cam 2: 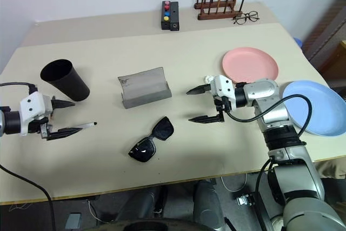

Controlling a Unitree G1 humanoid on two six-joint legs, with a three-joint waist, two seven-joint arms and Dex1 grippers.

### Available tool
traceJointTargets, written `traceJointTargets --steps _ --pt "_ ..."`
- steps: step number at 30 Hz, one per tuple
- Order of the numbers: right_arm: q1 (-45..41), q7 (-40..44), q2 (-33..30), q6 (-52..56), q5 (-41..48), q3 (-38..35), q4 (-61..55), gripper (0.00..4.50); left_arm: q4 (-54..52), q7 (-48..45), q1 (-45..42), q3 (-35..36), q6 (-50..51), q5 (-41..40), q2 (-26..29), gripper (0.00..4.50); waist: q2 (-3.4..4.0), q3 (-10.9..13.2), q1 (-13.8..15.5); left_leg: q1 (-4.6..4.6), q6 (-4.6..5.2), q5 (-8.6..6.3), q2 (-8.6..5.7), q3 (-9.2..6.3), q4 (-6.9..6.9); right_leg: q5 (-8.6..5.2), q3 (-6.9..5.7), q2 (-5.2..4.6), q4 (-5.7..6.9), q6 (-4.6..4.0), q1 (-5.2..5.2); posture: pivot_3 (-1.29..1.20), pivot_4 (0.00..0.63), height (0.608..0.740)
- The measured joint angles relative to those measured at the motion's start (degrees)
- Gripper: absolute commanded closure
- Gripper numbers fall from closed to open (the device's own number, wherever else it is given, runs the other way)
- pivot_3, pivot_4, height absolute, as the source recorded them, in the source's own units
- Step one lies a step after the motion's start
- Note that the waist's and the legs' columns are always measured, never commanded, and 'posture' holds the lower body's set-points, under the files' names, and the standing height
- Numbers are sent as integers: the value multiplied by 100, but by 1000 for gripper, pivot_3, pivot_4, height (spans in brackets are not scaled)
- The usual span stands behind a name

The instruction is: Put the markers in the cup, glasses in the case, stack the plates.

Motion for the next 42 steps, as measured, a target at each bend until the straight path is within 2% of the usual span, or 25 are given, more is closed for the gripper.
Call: traceJointTargets --steps 7,12,23,26,29,33,34,42 --pt "-165 0 -13 -95 -128 1 281 36 719 -359 -151 -120 -516 210 68 0 0 0 -21 -1 1 0 0 5 0 0 -1 0 3 0 -4 0 150 740" --pt "-186 -15 -3 -75 -129 0 268 36 1486 -686 -648 -475 -1092 586 276 0 0 0 -12 0 1 0 -1 9 3 0 0 -2 7 0 -4 0 150 740" --pt "-175 -148 10 160 -83 -6 9 36 2275 -973 -1425 -1420 -1955 1364 111 0 4 -3 6 6 5 -1 -2 50 15 0 -1 -21 60 0 -29 0 150 740" --pt "-150 -200 -14 196 -73 -19 -96 0 2323 -956 -1584 -1569 -2028 1562 65 849 18 -11 15 17 8 -2 -3 54 16 0 -1 -23 63 0 -19 0 150 740" --pt "-68 -240 -50 250 -66 -54 -204 0 2300 -958 -1584 -1651 -1974 1610 25 2257 49 -24 22 24 32 -15 -3 54 17 0 0 -23 73 0 -16 0 150 740" --pt "8 -296 -118 315 -61 -130 -287 0 2247 -960 -1562 -1695 -1919 1624 18 4270 55 -23 27 24 33 -15 -3 51 21 0 -1 -21 79 0 -17 0 150 740" --pt "21 -312 -127 323 -60 -130 -297 0 2241 -954 -1562 -1695 -1920 1631 18 4433 55 -23 26 24 31 -14 -3 51 23 0 -1 -21 79 0 -18 0 150 740" --pt "96 -414 -129 356 -62 -132 -347 0 1995 -845 -1339 -1539 -1844 1517 57 4433 54 -22 -1 19 21 -8 -3 53 22 0 0 -22 76 0 -22 0 150 740"
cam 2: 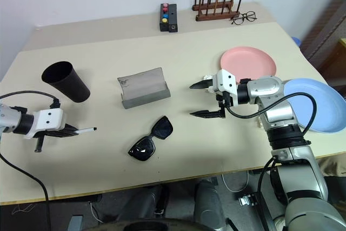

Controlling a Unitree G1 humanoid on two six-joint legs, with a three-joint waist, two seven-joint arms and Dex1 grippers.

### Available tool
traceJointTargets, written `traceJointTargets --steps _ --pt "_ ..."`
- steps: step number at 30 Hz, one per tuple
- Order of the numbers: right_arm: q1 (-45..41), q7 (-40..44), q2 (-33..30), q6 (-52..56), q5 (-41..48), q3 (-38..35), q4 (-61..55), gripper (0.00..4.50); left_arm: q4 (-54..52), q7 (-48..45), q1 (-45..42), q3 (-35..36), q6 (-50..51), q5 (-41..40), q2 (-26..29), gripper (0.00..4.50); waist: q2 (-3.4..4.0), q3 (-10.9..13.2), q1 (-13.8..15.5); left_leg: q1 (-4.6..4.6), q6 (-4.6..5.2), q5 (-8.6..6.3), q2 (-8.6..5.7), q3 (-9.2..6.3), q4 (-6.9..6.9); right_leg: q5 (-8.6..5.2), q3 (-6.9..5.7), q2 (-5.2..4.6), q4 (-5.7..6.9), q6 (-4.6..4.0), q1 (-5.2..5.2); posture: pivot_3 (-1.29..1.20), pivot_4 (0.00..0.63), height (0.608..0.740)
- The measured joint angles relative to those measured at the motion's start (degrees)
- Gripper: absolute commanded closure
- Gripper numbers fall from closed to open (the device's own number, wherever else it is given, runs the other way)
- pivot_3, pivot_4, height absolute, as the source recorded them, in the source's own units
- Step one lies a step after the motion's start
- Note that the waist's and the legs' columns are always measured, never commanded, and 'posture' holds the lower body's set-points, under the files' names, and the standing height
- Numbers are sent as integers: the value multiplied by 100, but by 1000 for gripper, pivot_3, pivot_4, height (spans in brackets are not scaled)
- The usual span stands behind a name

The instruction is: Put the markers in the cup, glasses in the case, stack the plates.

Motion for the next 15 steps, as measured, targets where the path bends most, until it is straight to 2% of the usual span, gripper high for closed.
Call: traceJointTargets --steps 5,9,12,15 --pt "-4 -33 41 -26 -1 0 10 0 -853 371 64 567 743 -879 -434 4433 -36 20 -2 -12 -12 7 0 -1 11 0 -1 -1 -2 0 -4 0 150 740" --pt "-20 -29 73 -40 -5 2 68 0 -1545 827 -311 1092 1966 -1775 -642 4433 -47 26 -25 -14 -12 7 2 -1 11 0 -1 1 -3 0 -8 0 150 740" --pt "-66 -17 161 -86 -14 9 163 0 -1877 1541 -843 1581 2687 -2272 -932 4433 -47 26 -27 -12 -13 7 2 0 12 0 -1 0 -3 1 -7 0 150 740" --pt "-202 17 179 -152 -25 17 343 0 -2012 2162 -1012 1862 3067 -2480 -1199 4433 -46 26 -59 -9 -14 7 2 7 10 0 -1 0 -3 1 -10 0 150 740"
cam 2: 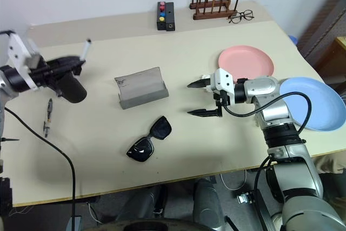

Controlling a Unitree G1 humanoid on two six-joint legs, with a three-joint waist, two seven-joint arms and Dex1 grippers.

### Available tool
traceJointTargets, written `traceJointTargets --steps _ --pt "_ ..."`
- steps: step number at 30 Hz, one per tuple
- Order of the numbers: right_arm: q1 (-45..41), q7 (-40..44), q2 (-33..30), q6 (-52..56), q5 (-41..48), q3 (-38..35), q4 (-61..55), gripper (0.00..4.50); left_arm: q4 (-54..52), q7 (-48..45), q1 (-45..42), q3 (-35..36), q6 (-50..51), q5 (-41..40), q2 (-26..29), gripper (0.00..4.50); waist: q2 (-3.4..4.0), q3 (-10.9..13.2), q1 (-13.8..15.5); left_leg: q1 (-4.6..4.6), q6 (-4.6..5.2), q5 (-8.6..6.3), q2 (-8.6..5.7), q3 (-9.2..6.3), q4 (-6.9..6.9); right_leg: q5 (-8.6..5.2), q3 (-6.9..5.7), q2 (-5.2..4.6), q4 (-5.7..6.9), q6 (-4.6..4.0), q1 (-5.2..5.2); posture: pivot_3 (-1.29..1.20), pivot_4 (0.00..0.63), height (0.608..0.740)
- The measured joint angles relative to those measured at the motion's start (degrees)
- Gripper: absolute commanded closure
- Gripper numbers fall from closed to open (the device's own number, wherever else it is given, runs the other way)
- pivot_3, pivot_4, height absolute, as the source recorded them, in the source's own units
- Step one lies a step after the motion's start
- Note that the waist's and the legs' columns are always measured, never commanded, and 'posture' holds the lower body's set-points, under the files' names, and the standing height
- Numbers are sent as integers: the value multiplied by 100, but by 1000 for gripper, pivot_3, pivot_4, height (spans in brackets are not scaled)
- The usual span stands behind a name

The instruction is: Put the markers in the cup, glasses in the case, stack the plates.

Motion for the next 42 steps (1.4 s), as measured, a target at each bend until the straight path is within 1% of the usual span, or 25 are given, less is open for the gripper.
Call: traceJointTargets --steps 5,9,14,18,20,25,28,30,35,39,42 --pt "-139 60 98 -115 -14 5 246 0 -225 880 174 387 494 -221 -456 4433 -7 3 12 -4 0 0 1 1 1 0 0 0 -1 0 -4 0 150 740" --pt "-181 81 129 -201 -39 11 291 0 -670 1608 559 981 568 -342 -702 4433 -7 3 16 -4 -1 0 1 2 -1 0 1 -2 -5 0 -4 0 150 740" --pt "-184 92 138 -257 -48 11 361 0 -1276 2266 1093 1648 684 -480 -810 4433 -8 3 32 -4 -1 0 1 2 0 0 1 -2 -5 0 -2 0 150 740" --pt "-191 107 182 -316 -52 11 432 0 -1612 2682 1265 1951 675 -531 -816 4433 -10 2 59 -2 -1 0 0 2 4 0 1 -3 -6 0 5 0 150 740" --pt "-209 130 222 -335 -57 12 512 0 -1742 2933 1340 2029 604 -435 -901 4433 -10 2 57 -1 -1 -1 0 2 6 0 1 -3 -6 0 7 0 150 740" --pt "-277 177 303 -392 -96 13 667 0 -1929 3562 1526 2018 249 55 -1265 4433 -11 1 50 -1 -1 -1 0 2 5 0 1 -3 -7 -1 7 0 150 740" --pt "-329 207 325 -423 -98 13 687 0 -2077 3924 1702 1868 -26 426 -1552 4433 -11 1 51 -1 -1 -1 0 2 4 0 1 -3 -8 -1 7 0 150 740" --pt "-352 239 327 -426 -99 13 687 0 -2107 4198 1735 1812 -152 601 -1839 4433 -13 0 53 -1 -2 -1 0 2 5 0 0 -3 -8 -1 7 0 150 740" --pt "-362 304 325 -431 -99 13 747 0 -2200 4585 1739 1571 -375 906 -2186 4433 -17 -2 64 -1 0 -1 -1 2 12 1 0 -4 -8 -1 11 0 150 740" --pt "-438 295 329 -415 -78 -17 926 0 -2195 4734 1708 1407 -414 1032 -2274 4433 -17 -2 58 -1 -1 -1 -1 2 12 1 0 -3 -7 0 11 0 150 740" --pt "-575 189 416 -257 107 -217 1112 0 -2170 4791 1641 1381 -503 1089 -2276 4433 -17 -2 52 -1 -1 -1 0 2 11 1 0 -3 -8 -1 10 0 150 740"
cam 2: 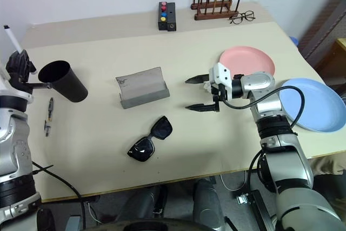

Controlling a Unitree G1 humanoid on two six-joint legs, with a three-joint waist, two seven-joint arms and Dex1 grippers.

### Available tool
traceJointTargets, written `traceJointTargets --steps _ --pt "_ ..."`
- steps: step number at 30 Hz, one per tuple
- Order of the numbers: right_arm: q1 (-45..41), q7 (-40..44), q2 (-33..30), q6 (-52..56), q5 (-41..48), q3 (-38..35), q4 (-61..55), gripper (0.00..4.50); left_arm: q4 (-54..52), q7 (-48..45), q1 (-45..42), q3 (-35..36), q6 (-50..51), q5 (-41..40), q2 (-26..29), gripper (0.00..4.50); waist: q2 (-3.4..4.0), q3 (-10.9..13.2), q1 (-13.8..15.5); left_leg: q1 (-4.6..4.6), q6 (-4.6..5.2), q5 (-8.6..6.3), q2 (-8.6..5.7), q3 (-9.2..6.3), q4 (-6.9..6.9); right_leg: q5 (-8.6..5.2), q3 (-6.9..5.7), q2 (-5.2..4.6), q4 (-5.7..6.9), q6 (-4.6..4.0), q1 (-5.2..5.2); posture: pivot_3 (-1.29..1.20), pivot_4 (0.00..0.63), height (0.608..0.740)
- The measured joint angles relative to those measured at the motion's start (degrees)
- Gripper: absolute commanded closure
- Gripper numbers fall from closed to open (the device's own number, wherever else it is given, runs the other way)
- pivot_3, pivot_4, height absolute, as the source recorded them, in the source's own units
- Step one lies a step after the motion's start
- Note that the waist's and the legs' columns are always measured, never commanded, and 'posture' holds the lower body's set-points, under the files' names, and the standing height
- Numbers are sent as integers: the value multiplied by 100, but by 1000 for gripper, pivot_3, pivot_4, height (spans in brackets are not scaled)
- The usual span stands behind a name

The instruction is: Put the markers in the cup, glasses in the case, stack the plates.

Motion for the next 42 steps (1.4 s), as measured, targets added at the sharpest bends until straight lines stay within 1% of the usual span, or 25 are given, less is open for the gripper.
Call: traceJointTargets --steps 4,10,15,19,28,42 --pt "-168 -142 126 94 282 -301 81 0 107 39 -42 -74 -35 74 0 4433 0 0 0 0 0 0 0 0 0 0 0 0 0 0 0 0 150 740" --pt "-218 -258 323 32 377 -393 167 0 281 76 -143 -155 -107 91 0 4433 -1 -1 3 -1 0 0 0 0 2 0 0 0 1 0 0 0 150 740" --pt "-426 -400 552 -3 567 -552 175 0 445 172 -218 -221 -198 163 -65 4433 -1 -1 -3 -1 0 0 0 -1 2 0 0 0 1 0 -1 0 150 740" --pt "-562 -493 731 201 803 -691 84 0 490 240 -250 -369 -258 216 -137 4433 -1 -1 -4 -1 0 0 0 -1 2 0 0 0 1 0 -1 0 150 740" --pt "-572 -571 778 724 1128 -753 -330 0 506 301 -242 -378 -289 217 -158 4433 -1 -1 -3 -2 0 0 0 -1 3 0 0 0 2 0 -2 0 150 740" --pt "-572 -629 806 838 1155 -751 -444 0 942 535 -262 -529 -666 502 -303 4433 -1 -1 -2 -2 1 0 0 -1 3 0 0 0 2 0 -2 0 150 740"
